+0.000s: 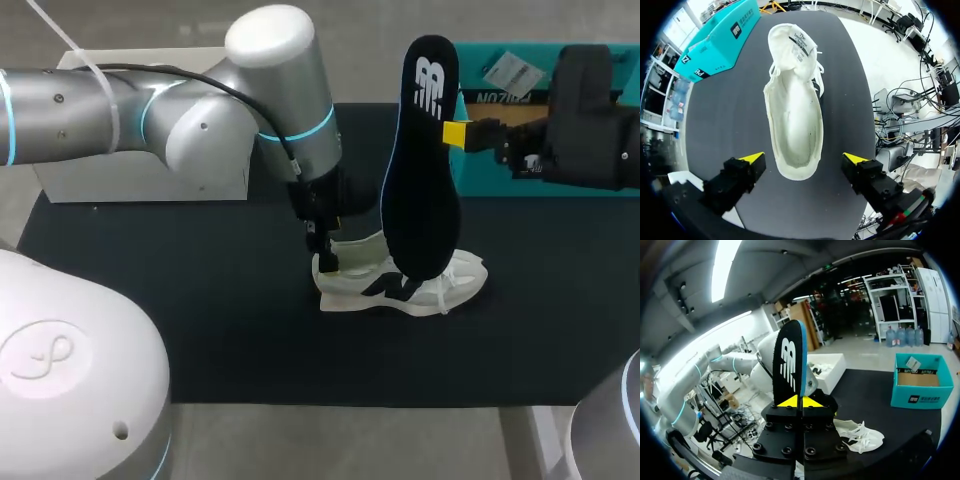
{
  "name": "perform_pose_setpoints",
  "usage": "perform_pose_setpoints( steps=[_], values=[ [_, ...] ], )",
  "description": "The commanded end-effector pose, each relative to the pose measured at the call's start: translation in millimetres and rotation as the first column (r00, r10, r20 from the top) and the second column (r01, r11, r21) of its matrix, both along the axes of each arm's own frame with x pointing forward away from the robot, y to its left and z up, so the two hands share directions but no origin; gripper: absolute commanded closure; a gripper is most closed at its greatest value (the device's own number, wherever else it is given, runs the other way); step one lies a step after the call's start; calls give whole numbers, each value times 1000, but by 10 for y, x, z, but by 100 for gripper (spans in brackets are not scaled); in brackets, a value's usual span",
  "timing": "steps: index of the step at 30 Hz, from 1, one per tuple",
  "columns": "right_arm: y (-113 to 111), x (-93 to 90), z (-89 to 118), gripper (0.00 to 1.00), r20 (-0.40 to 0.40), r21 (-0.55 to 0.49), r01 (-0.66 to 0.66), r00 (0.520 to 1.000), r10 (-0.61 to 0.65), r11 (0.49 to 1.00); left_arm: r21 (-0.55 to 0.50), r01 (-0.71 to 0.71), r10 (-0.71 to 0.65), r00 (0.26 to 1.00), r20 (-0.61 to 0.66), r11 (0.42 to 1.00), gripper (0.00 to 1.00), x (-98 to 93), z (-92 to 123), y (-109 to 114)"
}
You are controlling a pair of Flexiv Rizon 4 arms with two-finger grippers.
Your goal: Take the shoe out of the shoebox, open the shoe tongue, remove and reinsert the insole, then place the shoe into the shoebox
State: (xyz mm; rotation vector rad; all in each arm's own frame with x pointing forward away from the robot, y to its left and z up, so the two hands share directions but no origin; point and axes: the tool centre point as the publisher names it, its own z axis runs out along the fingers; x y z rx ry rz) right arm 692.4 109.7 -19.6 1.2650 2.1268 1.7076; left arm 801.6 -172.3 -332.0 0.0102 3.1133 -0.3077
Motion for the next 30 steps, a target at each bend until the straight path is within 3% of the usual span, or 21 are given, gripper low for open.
perform_pose_setpoints(
  steps=[1, 22, 30],
  values=[
    [-29, -197, 11, 100, 8, 3, 11, 1000, -11, 1000, 5, 1, -1, 1000, 5, 1000, 0, -6, -1, -22],
    [-29, -197, 11, 100, 8, 3, 11, 1000, -11, 1000, 8, 0, 0, 1000, 5, 1000, 0, -15, 2, -46],
    [-29, -197, 11, 100, 8, 3, 11, 1000, -11, 1000, -28, -8, 9, 1000, 4, 1000, 0, 247, 33, -332]
  ],
)
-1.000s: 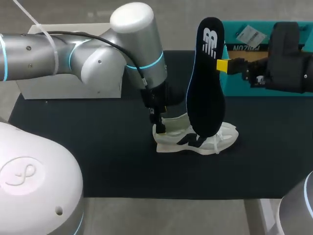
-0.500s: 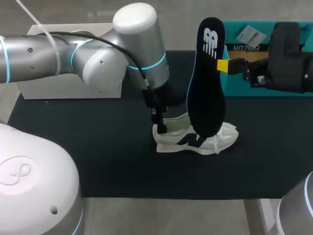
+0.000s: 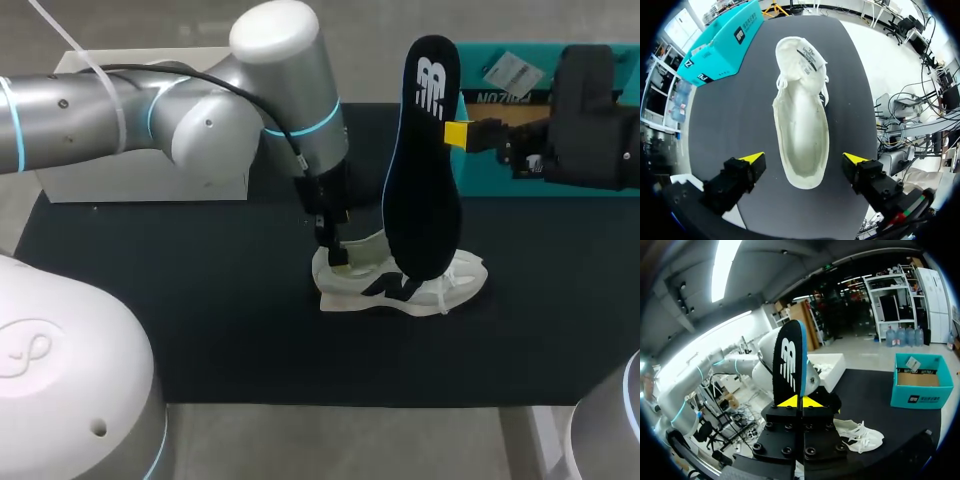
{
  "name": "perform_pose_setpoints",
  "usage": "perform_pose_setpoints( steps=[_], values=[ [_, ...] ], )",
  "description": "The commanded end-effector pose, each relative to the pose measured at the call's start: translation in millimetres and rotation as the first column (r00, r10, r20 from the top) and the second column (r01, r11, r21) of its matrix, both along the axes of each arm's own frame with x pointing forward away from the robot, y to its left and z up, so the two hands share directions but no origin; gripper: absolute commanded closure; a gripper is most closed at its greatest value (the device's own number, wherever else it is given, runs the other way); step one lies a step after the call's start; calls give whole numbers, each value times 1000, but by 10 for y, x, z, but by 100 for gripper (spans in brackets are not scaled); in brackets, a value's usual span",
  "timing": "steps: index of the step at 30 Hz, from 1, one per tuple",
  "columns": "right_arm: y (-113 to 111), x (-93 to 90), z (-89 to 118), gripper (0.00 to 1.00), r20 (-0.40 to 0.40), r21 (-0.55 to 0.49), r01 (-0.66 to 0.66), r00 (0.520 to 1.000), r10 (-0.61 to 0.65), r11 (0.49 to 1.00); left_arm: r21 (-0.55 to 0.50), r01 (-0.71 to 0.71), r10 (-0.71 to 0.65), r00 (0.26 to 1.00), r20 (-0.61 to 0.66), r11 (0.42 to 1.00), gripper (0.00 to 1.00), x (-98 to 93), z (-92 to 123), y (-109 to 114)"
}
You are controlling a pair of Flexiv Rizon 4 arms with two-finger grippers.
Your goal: Take the shoe out of the shoebox, open the shoe tongue, remove and reinsert the insole, then place the shoe into the shoebox
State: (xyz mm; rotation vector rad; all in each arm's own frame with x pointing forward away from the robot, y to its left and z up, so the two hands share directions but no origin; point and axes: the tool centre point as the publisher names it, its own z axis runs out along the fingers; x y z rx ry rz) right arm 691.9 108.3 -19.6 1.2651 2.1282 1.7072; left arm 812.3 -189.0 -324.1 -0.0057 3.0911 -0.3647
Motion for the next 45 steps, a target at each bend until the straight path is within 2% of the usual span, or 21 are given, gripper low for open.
perform_pose_setpoints(
  steps=[1, 8, 9, 10, 22, 23, 24, 26, 27, 45],
  values=[
    [-15, -192, 11, 100, 9, 3, 12, 1000, -12, 1000, 11, 1, -1, 1000, -8, 1000, 0, 183, -55, -218],
    [-15, -192, 11, 100, 9, 3, 12, 1000, -12, 1000, -67, -32, 29, 999, -35, 997, 1, 536, -267, -559],
    [-15, -192, 11, 100, 9, 3, 12, 1000, -12, 1000, -72, -34, 31, 998, -51, 997, 16, 580, -315, -602],
    [-15, -192, 11, 100, 9, 3, 12, 1000, -12, 1000, -84, -30, 26, 998, -49, 996, 21, 606, -352, -638],
    [-15, -192, 11, 100, 9, 3, 12, 1000, -12, 1000, -34, 41, -43, 995, -87, 999, 8, 606, -634, -817],
    [-15, -192, 11, 100, 9, 3, 12, 1000, -12, 1000, -36, 43, -46, 995, -88, 998, 16, 599, -643, -831],
    [-15, -192, 11, 100, 9, 3, 12, 1000, -12, 1000, -36, 44, -47, 995, -88, 998, 34, 589, -650, -843],
    [-15, -192, 11, 100, 9, 3, 12, 1000, -12, 1000, -37, 49, -52, 994, -92, 998, 85, 550, -646, -858],
    [-15, -192, 11, 100, 9, 3, 12, 1000, -12, 1000, -37, 54, -57, 994, -94, 998, 100, 520, -638, -855],
    [-15, -192, 11, 100, 9, 3, 12, 1000, -12, 1000, -17, 50, -52, 994, -96, 999, 100, 486, -628, -844]
  ],
)
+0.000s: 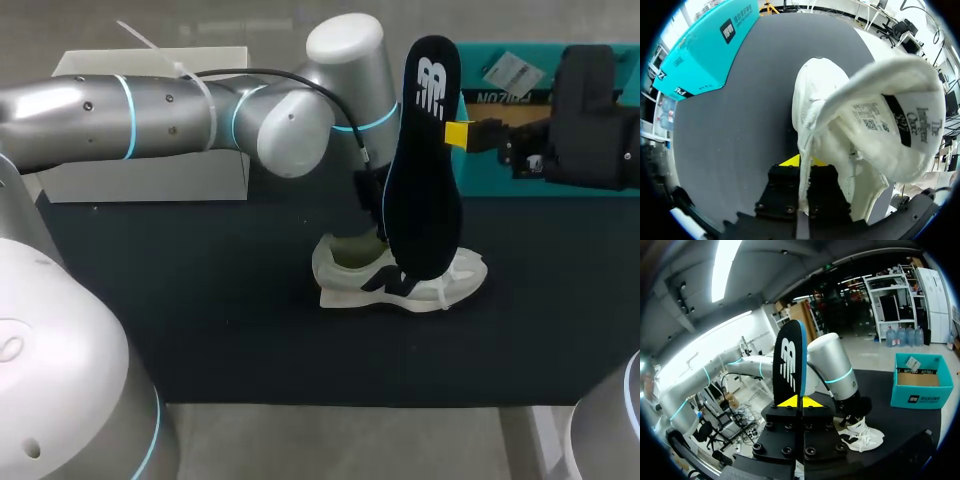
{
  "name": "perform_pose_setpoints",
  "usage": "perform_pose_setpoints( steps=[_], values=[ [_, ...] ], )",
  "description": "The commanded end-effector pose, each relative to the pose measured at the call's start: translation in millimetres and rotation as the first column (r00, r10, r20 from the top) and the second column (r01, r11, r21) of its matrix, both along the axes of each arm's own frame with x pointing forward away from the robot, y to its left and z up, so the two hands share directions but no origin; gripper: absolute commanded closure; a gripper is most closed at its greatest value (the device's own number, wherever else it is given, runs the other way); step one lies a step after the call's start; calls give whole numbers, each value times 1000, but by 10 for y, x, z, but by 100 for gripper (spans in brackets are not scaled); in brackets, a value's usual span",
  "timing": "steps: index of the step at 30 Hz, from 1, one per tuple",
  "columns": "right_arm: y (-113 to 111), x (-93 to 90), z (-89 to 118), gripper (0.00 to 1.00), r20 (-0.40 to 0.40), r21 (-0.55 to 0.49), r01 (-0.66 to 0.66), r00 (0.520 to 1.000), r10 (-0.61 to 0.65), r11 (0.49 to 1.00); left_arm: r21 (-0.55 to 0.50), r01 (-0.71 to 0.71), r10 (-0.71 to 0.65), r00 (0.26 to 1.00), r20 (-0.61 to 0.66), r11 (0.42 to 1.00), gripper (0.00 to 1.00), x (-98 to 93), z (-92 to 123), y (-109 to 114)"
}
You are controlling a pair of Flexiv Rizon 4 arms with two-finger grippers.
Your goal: Take the shoe out of the shoebox, open the shoe tongue, remove and reinsert the insole, then place the shoe into the shoebox
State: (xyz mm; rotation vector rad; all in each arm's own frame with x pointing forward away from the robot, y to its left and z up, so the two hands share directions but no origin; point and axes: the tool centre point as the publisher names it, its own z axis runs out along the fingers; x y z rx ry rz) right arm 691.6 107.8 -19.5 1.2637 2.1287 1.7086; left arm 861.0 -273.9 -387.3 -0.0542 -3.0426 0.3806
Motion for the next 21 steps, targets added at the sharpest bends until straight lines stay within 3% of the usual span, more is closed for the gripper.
perform_pose_setpoints(
  steps=[1, 4, 8, 10, 12, 13, 14, 15, 16, 17, 18, 21],
  values=[
    [-10, -189, 9, 100, 8, 3, 13, 1000, -13, 1000, -1, 0, 0, 1000, 2, 1000, 100, -1, 4, 5],
    [-10, -189, 9, 100, 8, 3, 13, 1000, -13, 1000, -1, 0, 0, 1000, 2, 1000, 100, -1, 4, 5],
    [-10, -189, 9, 100, 8, 3, 13, 1000, -13, 1000, 37, 306, -305, 952, -6, 951, 100, 133, 264, 158],
    [-10, -189, 9, 100, 8, 3, 13, 1000, -13, 1000, 60, 562, -555, 825, -104, 825, 100, 226, 381, 248],
    [-10, -189, 9, 100, 8, 3, 13, 1000, -13, 1000, 43, 756, -731, 644, -226, 653, 100, 264, 419, 309],
    [-10, -189, 9, 100, 8, 3, 13, 1000, -13, 1000, 20, 782, -756, 608, -243, 623, 100, 319, 447, 348],
    [-10, -189, 9, 100, 8, 3, 13, 1000, -13, 1000, -43, 879, -843, 441, -308, 476, 100, 354, 471, 371],
    [-10, -189, 9, 100, 8, 3, 13, 1000, -13, 1000, 23, 917, -874, 388, -291, 399, 100, 356, 487, 393],
    [-10, -189, 9, 100, 8, 3, 13, 1000, -13, 1000, -16, 927, -871, 347, -347, 375, 100, 415, 521, 383],
    [-10, -189, 9, 100, 8, 3, 13, 1000, -13, 1000, -10, 967, -907, 236, -350, 256, 100, 423, 554, 371],
    [-10, -189, 9, 100, 8, 3, 13, 1000, -13, 1000, 17, 980, -920, 192, -342, 198, 100, 420, 572, 366],
    [-10, -189, 9, 100, 8, 3, 13, 1000, -13, 1000, 26, 995, -937, 100, -334, 97, 100, 437, 626, 295]
  ],
)
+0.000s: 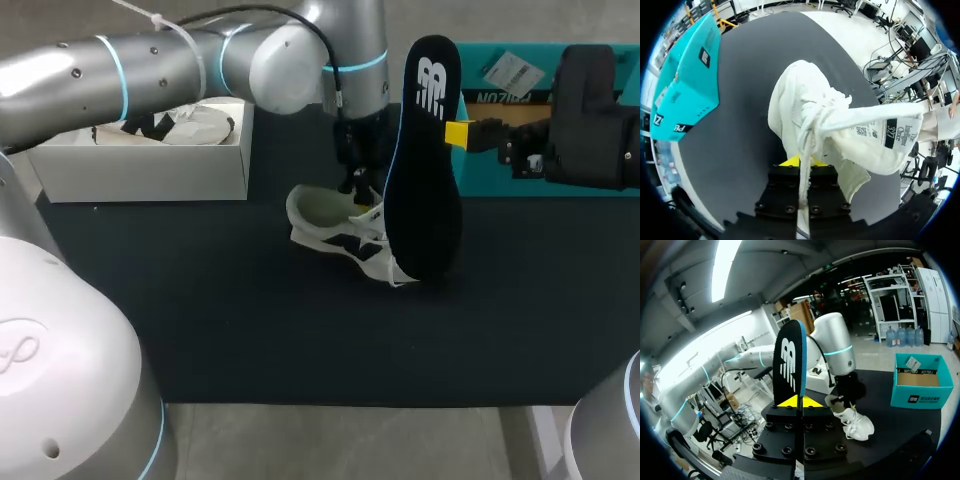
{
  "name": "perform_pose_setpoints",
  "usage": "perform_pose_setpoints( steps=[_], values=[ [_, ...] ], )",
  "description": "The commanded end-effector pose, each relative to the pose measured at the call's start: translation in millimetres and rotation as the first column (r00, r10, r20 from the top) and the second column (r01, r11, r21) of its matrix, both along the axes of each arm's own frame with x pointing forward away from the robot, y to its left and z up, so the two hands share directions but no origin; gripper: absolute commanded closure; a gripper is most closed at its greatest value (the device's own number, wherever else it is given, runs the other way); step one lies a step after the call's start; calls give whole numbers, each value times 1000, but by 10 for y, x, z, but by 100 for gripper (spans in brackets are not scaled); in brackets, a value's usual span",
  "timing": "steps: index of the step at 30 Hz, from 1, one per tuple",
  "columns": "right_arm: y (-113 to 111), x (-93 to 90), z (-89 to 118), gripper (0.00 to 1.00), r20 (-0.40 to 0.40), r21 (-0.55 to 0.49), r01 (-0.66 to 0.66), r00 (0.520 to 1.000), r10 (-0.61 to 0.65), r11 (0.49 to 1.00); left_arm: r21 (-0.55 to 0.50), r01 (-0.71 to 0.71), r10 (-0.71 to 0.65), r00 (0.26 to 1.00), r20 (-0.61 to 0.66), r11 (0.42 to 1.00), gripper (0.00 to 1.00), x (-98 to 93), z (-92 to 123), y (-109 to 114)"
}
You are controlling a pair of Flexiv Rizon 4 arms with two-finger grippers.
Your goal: Take the shoe out of the shoebox, open the shoe tongue, remove and reinsert the insole, then place the shoe into the shoebox
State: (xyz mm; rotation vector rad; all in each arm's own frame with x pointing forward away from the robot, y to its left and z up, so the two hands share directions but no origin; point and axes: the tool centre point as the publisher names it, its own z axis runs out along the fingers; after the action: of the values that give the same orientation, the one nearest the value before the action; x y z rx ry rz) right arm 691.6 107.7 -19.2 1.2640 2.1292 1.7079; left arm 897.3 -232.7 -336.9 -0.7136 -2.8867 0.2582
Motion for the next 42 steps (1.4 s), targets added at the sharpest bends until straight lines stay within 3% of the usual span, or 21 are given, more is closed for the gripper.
perform_pose_setpoints(
  steps=[1, 6, 11, 21, 28, 33, 42],
  values=[
    [-9, -189, 6, 100, 9, 3, 13, 1000, -13, 1000, 125, 864, -820, 503, -273, 488, 100, 66, 137, -122],
    [-9, -189, 6, 100, 9, 3, 13, 1000, -13, 1000, 165, 932, -909, 355, -220, 324, 100, 23, 172, -73],
    [-9, -189, 6, 100, 9, 3, 13, 1000, -13, 1000, 174, 971, -947, 203, -251, 162, 100, 35, 180, -59],
    [-9, -189, 6, 100, 9, 3, 13, 1000, -13, 1000, 166, 976, -963, 175, -206, 142, 100, 76, 149, -113],
    [-9, -189, 6, 100, 9, 3, 13, 1000, -13, 1000, 172, 983, -973, -26, -229, -67, 100, 117, 112, -146],
    [-9, -189, 6, 100, 9, 3, 13, 1000, -13, 1000, 195, 976, -966, -49, -254, -100, 100, 92, 105, -127],
    [-9, -189, 6, 100, 9, 3, 13, 1000, -13, 1000, 213, 977, -971, 34, -237, -17, 100, 77, -24, -163]
  ],
)
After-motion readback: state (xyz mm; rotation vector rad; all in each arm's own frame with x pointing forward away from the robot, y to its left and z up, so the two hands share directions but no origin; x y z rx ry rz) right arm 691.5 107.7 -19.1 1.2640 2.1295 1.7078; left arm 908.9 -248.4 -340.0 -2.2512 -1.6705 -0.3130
